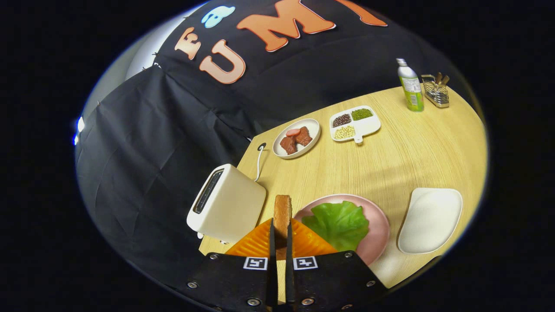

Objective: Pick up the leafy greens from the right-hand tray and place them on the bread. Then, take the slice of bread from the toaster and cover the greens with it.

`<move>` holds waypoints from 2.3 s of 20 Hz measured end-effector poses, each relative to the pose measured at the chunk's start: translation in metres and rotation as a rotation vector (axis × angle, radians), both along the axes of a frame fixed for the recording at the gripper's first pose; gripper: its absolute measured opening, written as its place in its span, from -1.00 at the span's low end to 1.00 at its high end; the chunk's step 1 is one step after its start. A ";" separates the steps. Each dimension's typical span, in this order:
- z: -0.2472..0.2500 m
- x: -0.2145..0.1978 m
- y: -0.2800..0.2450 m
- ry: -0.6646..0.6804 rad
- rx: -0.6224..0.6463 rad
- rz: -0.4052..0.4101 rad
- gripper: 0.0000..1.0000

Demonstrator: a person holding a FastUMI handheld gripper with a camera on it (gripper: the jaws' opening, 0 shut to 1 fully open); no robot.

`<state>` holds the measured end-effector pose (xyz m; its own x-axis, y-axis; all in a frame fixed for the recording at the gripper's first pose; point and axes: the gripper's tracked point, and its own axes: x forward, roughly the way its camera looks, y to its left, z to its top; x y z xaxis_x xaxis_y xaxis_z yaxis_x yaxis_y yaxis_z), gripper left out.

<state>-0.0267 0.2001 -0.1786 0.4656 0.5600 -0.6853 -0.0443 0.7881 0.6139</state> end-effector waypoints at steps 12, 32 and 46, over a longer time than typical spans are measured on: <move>-0.056 -0.016 -0.045 0.048 -0.071 -0.058 -0.86; 0.018 0.031 -0.106 -0.515 -0.473 -0.122 0.37; 0.160 0.032 -0.130 -1.009 -0.569 -0.348 0.83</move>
<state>0.0058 0.0696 -0.0190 0.9988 0.0345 -0.0342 -0.0350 0.9993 -0.0127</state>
